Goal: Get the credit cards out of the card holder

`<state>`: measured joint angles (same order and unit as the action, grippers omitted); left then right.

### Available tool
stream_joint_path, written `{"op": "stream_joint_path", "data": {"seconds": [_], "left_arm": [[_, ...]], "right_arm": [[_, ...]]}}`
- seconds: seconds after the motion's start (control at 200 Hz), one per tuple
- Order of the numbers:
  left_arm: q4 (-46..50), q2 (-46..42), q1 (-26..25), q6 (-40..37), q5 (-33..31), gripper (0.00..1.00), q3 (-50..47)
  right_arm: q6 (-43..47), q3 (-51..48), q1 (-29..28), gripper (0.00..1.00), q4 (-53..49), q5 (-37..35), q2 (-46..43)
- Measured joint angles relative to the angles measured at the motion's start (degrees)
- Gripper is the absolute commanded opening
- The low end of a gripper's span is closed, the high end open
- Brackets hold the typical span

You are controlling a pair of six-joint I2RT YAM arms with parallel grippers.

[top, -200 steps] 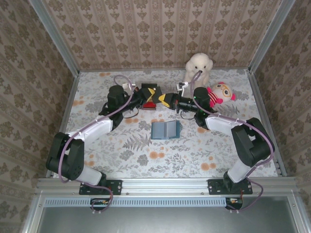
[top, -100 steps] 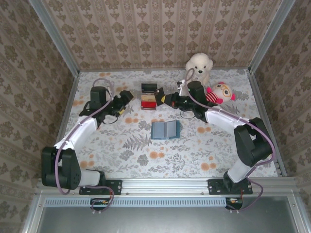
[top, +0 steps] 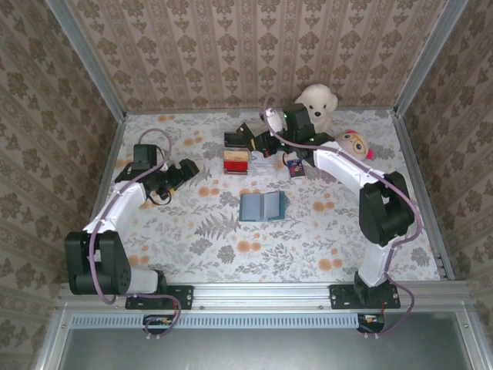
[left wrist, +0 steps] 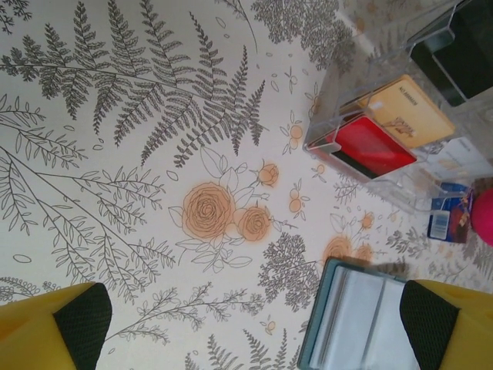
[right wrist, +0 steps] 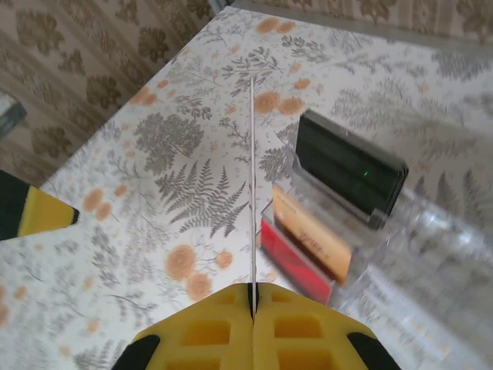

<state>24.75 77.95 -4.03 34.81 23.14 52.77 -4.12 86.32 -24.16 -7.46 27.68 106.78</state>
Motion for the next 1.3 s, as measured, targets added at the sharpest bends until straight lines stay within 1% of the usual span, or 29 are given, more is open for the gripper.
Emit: {"op": "stream_joint_path", "data": {"seconds": [0.31, 0.47, 0.615, 0.98, 1.3], "left_arm": [[2.29, 0.04, -0.07, -1.9, 0.2, 1.0, 0.04], [2.78, 0.07, -0.5, -1.9, 0.17, 1.0, 0.2], [3.13, 0.09, -1.6, -1.88, 0.11, 1.0, 0.26], [3.3, 1.46, -3.08, -1.88, 0.04, 1.0, 0.37], [3.3, 1.88, -4.96, -1.86, 0.15, 1.0, 0.37]], "right_arm": [[20.68, 16.92, 0.46, 0.0, -8.24, 4.79, 10.84], [27.69, 21.88, 1.14, 0.0, -11.37, 8.52, 14.93], [32.54, 25.81, 1.51, 0.0, -13.57, 9.01, 18.49], [42.82, 28.28, 1.66, 0.0, -15.21, 7.21, 22.8], [47.63, 30.97, 1.66, 0.0, -15.58, 5.46, 24.79]]}}
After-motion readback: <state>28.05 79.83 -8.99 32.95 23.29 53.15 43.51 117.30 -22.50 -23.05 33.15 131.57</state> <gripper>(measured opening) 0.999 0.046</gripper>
